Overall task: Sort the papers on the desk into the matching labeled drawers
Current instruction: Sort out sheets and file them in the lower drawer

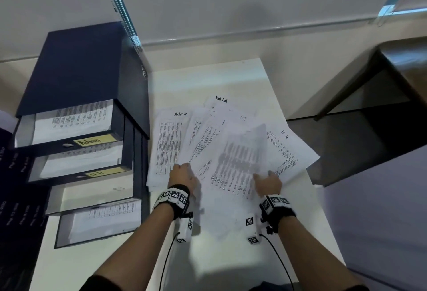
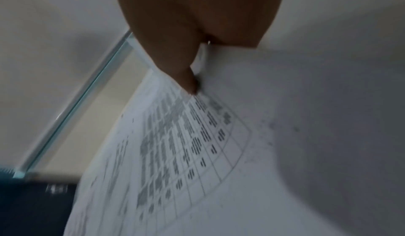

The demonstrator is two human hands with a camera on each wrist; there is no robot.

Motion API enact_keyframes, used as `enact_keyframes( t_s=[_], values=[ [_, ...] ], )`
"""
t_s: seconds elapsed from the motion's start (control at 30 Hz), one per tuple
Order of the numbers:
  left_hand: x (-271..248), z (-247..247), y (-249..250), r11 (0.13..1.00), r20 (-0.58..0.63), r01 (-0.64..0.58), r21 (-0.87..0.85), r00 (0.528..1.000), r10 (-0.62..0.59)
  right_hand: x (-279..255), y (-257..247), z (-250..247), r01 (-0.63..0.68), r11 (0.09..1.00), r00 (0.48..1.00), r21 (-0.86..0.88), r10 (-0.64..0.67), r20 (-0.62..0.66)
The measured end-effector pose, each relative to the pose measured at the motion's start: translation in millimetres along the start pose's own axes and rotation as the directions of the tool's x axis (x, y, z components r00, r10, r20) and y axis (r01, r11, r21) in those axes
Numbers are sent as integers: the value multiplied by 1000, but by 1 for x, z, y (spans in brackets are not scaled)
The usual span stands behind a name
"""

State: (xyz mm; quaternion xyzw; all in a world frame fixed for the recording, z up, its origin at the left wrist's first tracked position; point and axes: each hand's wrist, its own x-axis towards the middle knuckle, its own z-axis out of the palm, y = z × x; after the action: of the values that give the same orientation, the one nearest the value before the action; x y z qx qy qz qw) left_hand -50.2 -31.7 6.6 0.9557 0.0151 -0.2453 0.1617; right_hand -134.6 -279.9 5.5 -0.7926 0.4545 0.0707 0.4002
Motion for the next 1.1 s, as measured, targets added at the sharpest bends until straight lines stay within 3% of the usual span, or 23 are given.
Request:
enact_keyframes(
  t_s=[0.1,0.2,0.33,0.5,0.67,0.77,0.87,0.93,1.1],
  values=[
    [9,3,11,998,22,-43,48,999,42,13,6,-14,-134,988,989,82,139,-53],
    [11,9,21,996,11,-41,81,999,41,22,8,-18,-139,986,989,93,144,-43],
    [13,13,24,992,-29,-20,127,999,24,18,4,-19,-16,994,1000,104,16,4],
    [16,11,23,991,-47,-119,66,991,122,19,5,-11,187,982,982,22,-186,-28],
    [14,-1,35,938,-67,-51,-344,997,30,17,-3,-14,468,884,879,22,-468,91],
    [16,-12,39,907,37,36,-419,999,-22,14,-9,-19,437,897,865,73,-441,238],
    [17,-13,33,919,92,92,-384,994,-62,11,-8,-17,255,944,885,212,-316,341],
    [14,-15,27,870,105,108,-481,992,-65,6,-11,-19,191,955,892,227,-265,366],
    [-8,-57,28,679,-2,-88,-728,992,126,2,-43,-24,253,929,883,270,-335,327]
  ],
)
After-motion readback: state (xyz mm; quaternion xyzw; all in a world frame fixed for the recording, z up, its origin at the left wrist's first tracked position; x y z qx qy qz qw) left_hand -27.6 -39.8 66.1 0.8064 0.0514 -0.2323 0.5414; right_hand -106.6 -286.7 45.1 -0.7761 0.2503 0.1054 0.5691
